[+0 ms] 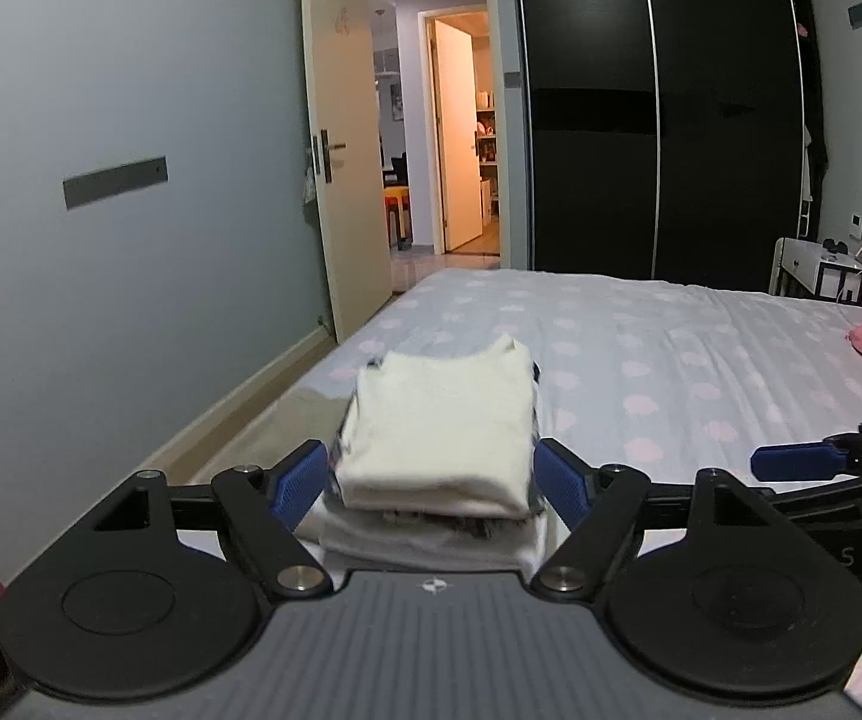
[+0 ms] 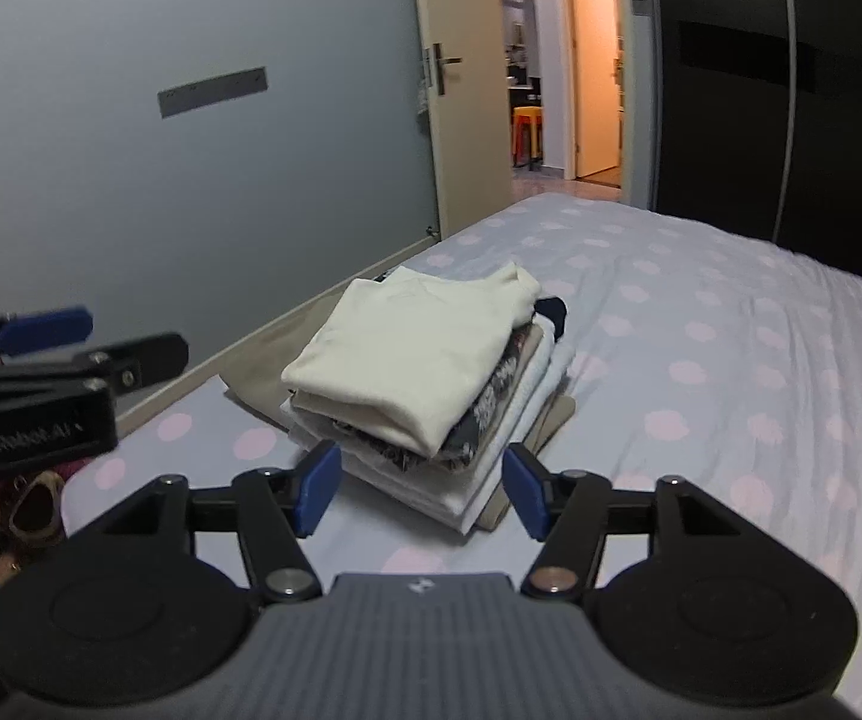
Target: Fold clothes
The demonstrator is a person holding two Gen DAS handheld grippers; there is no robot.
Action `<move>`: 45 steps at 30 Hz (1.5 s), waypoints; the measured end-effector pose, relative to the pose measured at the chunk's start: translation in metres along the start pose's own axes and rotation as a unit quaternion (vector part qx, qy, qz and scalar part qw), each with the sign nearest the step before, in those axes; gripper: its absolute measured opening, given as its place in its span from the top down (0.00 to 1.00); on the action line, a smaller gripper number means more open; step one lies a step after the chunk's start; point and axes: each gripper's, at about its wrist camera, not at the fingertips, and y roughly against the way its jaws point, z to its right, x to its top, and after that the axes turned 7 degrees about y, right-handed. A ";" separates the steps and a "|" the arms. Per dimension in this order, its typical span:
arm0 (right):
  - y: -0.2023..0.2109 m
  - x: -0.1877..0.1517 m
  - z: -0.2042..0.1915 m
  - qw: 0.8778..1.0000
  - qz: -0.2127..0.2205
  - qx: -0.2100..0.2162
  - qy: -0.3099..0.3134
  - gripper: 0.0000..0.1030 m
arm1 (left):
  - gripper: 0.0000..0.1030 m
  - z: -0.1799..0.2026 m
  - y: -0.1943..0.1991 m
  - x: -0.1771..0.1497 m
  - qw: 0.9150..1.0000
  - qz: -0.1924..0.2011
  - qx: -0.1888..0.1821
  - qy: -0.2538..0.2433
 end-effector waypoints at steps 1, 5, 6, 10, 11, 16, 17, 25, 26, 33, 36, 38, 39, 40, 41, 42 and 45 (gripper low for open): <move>0.004 -0.007 -0.001 1.000 0.003 -0.002 -0.006 0.32 | 0.27 0.000 0.002 -0.006 1.000 -0.004 -0.002 0.005; 0.018 -0.037 -0.013 1.000 0.020 -0.023 0.002 0.29 | 0.27 0.000 0.006 -0.033 0.999 -0.025 -0.004 0.021; 0.021 -0.045 -0.016 0.999 0.025 -0.031 0.005 0.29 | 0.27 0.000 0.006 -0.039 0.999 -0.029 -0.004 0.024; 0.029 -0.071 -0.020 0.998 0.029 -0.048 -0.006 0.27 | 0.27 0.001 0.008 -0.059 0.999 -0.038 0.000 0.034; 0.030 -0.078 -0.020 0.998 0.029 -0.052 -0.011 0.27 | 0.27 0.002 0.010 -0.063 0.999 -0.039 0.002 0.037; 0.038 -0.105 -0.021 0.998 0.025 -0.053 -0.036 0.27 | 0.26 0.006 0.020 -0.085 0.998 -0.043 0.010 0.048; 0.039 -0.109 -0.022 0.997 0.025 -0.055 -0.036 0.27 | 0.26 0.007 0.022 -0.089 0.998 -0.044 0.012 0.050; 0.053 -0.133 -0.034 0.996 0.024 -0.079 -0.013 0.24 | 0.27 0.013 0.032 -0.111 0.996 -0.057 0.024 0.067; 0.055 -0.135 -0.035 0.996 0.025 -0.082 -0.013 0.24 | 0.27 0.014 0.033 -0.112 0.996 -0.059 0.024 0.069; 0.063 -0.144 -0.035 0.995 0.023 -0.094 -0.010 0.24 | 0.27 0.021 0.044 -0.121 0.996 -0.056 0.038 0.063; 0.066 -0.148 -0.035 0.995 0.021 -0.093 -0.011 0.24 | 0.28 0.021 0.047 -0.124 0.995 -0.061 0.039 0.064; 0.068 -0.151 -0.036 0.995 0.020 -0.094 -0.011 0.24 | 0.28 0.022 0.049 -0.125 0.995 -0.063 0.041 0.063; 0.069 -0.152 -0.036 0.995 0.019 -0.095 -0.011 0.24 | 0.29 0.023 0.051 -0.126 0.995 -0.064 0.041 0.062; 0.070 -0.153 -0.036 0.995 0.019 -0.096 -0.010 0.24 | 0.29 0.024 0.051 -0.126 0.995 -0.065 0.042 0.061; 0.070 -0.154 -0.036 0.995 0.019 -0.095 -0.011 0.24 | 0.29 0.024 0.052 -0.127 0.995 -0.067 0.042 0.062; 0.071 -0.155 -0.036 0.995 0.019 -0.094 -0.011 0.24 | 0.29 0.024 0.053 -0.128 0.995 -0.067 0.042 0.063; 0.073 -0.158 -0.036 0.996 0.018 -0.092 -0.013 0.24 | 0.29 0.026 0.054 -0.129 0.995 -0.070 0.042 0.064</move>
